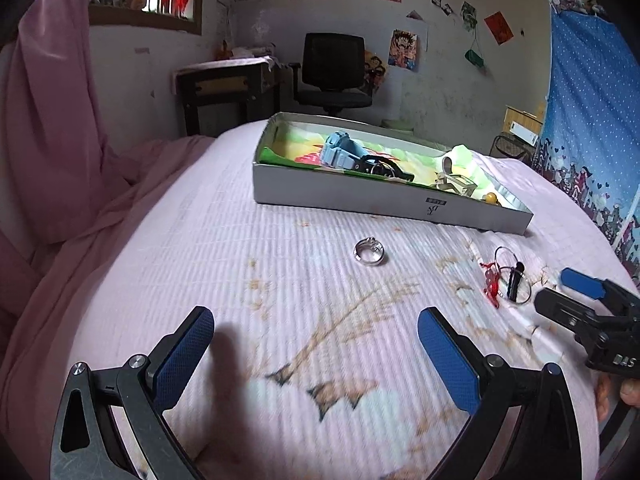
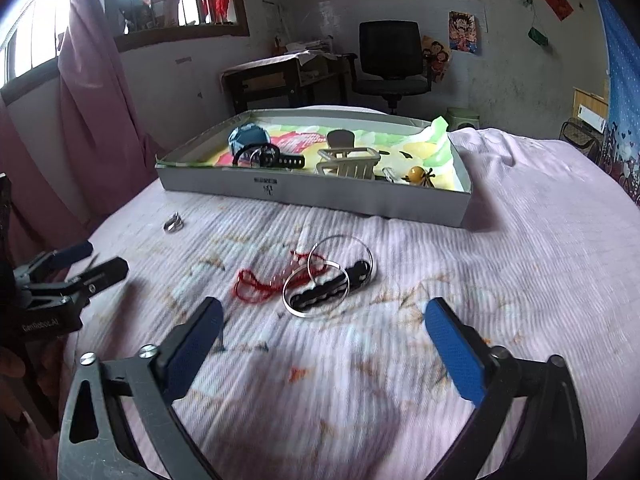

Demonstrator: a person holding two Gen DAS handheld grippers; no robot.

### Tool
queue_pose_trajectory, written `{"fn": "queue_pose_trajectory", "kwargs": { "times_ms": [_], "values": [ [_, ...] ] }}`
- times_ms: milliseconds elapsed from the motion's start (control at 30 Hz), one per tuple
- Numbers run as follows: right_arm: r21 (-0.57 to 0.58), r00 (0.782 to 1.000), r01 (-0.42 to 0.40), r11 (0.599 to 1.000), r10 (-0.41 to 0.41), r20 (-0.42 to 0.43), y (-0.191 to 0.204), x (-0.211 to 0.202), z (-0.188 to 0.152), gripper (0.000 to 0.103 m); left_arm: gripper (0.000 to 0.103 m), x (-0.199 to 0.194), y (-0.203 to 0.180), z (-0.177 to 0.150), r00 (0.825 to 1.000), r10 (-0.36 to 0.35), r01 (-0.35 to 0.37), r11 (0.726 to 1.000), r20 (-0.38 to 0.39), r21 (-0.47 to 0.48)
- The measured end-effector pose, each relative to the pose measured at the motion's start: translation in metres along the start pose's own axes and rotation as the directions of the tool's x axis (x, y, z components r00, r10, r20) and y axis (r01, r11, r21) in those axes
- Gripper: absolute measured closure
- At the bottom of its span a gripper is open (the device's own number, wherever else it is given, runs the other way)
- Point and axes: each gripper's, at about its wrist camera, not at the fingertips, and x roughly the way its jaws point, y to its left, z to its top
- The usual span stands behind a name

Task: Organize jewelry
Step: 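Withdraw both grippers from the tray toward the silver ring and metal hoops, then grasp the small silver ring with the left gripper while the right grasps a large metal hoop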

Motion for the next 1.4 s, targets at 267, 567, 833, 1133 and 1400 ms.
{"fn": "queue_pose_trajectory", "kwargs": {
  "times_ms": [267, 567, 833, 1133, 1400],
  "values": [
    [0.079, 0.999, -0.015, 0.997, 0.017, -0.028, -0.01, 0.017, 0.005, 0.046, 0.012, 0.024, -0.007, 0.025, 0.997, -0.055, 0.055, 0.998, -0.062, -0.014],
    [0.099, 0.995, -0.046, 0.994, 0.054, -0.08, -0.012, 0.031, 0.002, 0.066, 0.028, 0.051, -0.021, 0.033, 0.989, -0.098, 0.099, 0.995, -0.107, 0.004],
    [0.083, 0.993, -0.04, 0.996, 0.049, -0.111, -0.008, 0.037, -0.002, 0.08, 0.052, 0.055, -0.019, 0.031, 0.987, -0.135, 0.134, 0.991, -0.088, -0.014],
    [0.071, 0.995, -0.042, 0.997, 0.049, -0.088, -0.002, 0.038, -0.003, 0.095, 0.08, 0.056, -0.014, 0.028, 0.984, -0.161, 0.157, 0.986, -0.076, -0.048],
    [0.051, 0.998, -0.054, 0.997, 0.055, -0.032, 0.001, 0.029, -0.002, 0.1, 0.083, 0.049, -0.017, 0.027, 0.981, -0.189, 0.187, 0.981, -0.048, -0.04]
  ]
}}
